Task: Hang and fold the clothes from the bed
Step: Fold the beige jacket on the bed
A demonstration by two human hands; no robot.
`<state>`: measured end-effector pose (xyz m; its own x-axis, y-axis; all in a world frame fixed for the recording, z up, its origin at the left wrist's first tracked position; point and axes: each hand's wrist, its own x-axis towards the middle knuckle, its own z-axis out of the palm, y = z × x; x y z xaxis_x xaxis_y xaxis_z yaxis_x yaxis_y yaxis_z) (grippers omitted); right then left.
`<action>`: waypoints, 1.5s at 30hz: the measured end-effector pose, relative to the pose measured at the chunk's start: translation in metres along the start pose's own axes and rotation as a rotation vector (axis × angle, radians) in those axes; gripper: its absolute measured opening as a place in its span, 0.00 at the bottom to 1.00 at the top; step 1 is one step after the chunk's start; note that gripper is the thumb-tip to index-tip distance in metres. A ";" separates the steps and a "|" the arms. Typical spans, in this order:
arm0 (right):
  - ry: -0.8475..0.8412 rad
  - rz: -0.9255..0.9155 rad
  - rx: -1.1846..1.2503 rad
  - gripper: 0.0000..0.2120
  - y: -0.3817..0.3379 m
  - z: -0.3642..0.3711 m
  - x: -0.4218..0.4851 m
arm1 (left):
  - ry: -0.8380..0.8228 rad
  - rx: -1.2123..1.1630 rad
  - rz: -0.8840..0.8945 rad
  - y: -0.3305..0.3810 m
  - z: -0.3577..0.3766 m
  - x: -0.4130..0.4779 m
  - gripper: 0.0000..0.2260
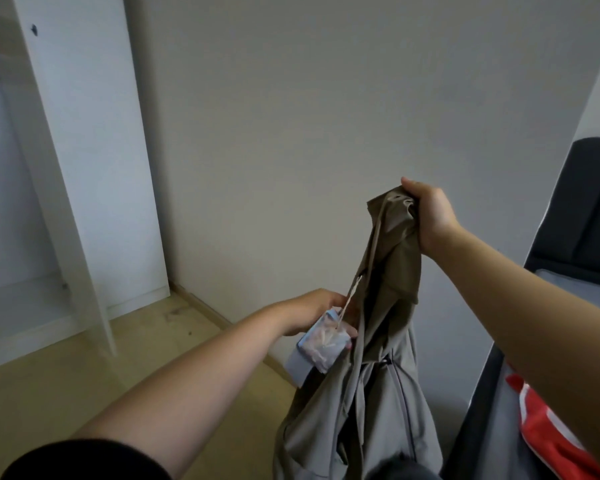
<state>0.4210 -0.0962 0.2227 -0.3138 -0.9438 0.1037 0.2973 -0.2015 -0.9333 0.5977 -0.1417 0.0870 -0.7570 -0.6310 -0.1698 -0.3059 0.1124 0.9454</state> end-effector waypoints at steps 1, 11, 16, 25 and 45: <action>0.003 -0.006 0.013 0.16 0.001 0.000 0.000 | 0.020 0.028 0.015 -0.001 0.004 0.002 0.04; -0.011 0.024 -0.001 0.19 0.005 -0.015 0.001 | 0.734 0.530 0.110 0.002 -0.013 0.013 0.05; 0.256 -0.015 -0.471 0.09 0.017 -0.043 0.015 | 0.970 0.349 0.200 0.036 -0.052 0.011 0.07; 0.021 -0.062 -1.157 0.21 0.047 -0.043 0.012 | 0.985 0.488 0.499 0.105 -0.056 0.010 0.07; 0.092 -0.479 -1.545 0.04 0.052 0.017 0.008 | 0.713 0.971 0.429 0.112 -0.056 -0.005 0.03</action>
<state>0.4491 -0.1183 0.1805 -0.1729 -0.8460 0.5043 -0.9632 0.0383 -0.2660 0.5997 -0.1688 0.2091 -0.5155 -0.6415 0.5681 -0.6376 0.7301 0.2459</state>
